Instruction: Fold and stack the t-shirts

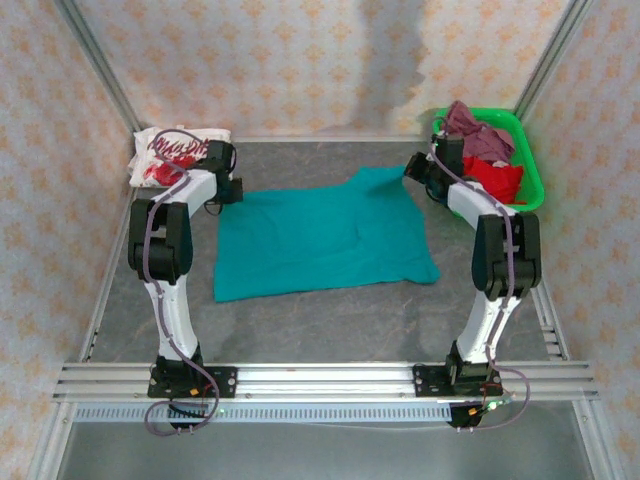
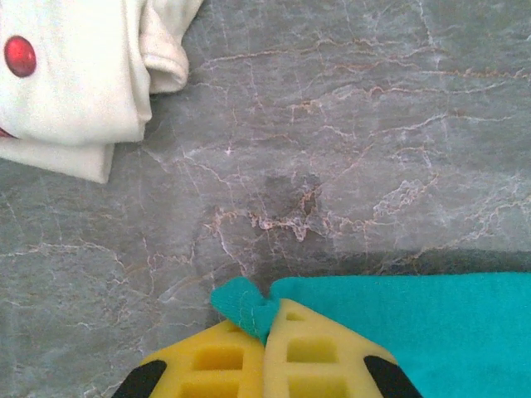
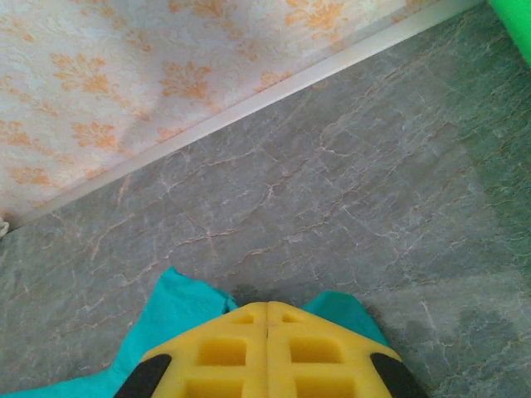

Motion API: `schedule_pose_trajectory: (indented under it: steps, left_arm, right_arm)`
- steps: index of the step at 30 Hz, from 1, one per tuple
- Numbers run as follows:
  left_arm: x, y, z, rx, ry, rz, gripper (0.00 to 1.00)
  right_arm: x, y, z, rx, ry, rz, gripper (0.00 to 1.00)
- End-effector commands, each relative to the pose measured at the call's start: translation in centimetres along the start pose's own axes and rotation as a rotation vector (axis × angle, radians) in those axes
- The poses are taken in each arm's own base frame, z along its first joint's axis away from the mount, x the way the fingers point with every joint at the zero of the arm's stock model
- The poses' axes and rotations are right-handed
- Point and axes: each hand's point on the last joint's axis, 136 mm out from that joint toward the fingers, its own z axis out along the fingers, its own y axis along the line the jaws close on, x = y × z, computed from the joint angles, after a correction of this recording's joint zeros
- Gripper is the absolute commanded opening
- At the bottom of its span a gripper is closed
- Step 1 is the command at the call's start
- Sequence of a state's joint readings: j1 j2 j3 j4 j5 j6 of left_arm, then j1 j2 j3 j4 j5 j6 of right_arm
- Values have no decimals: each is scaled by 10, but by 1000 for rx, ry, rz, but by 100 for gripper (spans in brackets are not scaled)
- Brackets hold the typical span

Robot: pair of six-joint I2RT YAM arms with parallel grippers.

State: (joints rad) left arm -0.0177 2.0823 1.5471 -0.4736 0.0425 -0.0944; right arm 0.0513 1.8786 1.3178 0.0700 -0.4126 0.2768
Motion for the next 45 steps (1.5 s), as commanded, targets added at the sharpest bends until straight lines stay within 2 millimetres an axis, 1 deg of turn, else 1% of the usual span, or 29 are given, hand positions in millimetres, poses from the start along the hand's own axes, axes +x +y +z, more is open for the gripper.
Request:
schedule_pose_trajectory:
  steps: [1, 4, 8, 15, 19, 22, 23, 24, 30, 33, 39, 42, 45]
  left_arm:
    - [-13, 9, -17, -30, -59, 22, 0]
    - [-9, 14, -18, -52, -62, 33, 0]
    - [-10, 19, -23, -74, -74, 39, 0]
    - [-10, 21, -32, -74, -109, 21, 0]
    - [-1, 24, -34, -81, -113, -7, 0]
    - [13, 25, -27, -83, -92, -26, 0]
    - [8, 27, -38, -84, -116, -38, 0]
    - [9, 26, -40, -80, -120, -37, 0]
    - [12, 28, -49, -86, -148, -51, 0]
    - [16, 26, -52, -79, -155, -56, 0]
    - [19, 21, -60, -86, -168, -40, 0]
    - [23, 22, -65, -106, -169, -35, 0]
    - [31, 23, -69, -128, -171, -33, 0]
  right_arm:
    - [-32, 23, -29, -71, -126, -33, 0]
    - [-33, 27, -41, -82, -145, -54, 0]
    - [-32, 29, -52, -83, -152, -70, 0]
    - [-18, 25, -67, -82, -156, -71, 0]
    - [-7, 24, -74, -96, -144, -65, 0]
    - [-1, 25, -79, -114, -146, -56, 0]
    - [1, 25, -81, -114, -148, -54, 0]
    - [2, 24, -83, -115, -150, -53, 0]
    - [9, 28, -97, -144, -159, -48, 0]
    - [15, 29, -103, -159, -156, -39, 0]
    - [26, 27, -111, -151, -131, -40, 0]
    - [31, 22, -115, -131, -124, -36, 0]
    - [40, 19, -119, -129, -109, -26, 0]
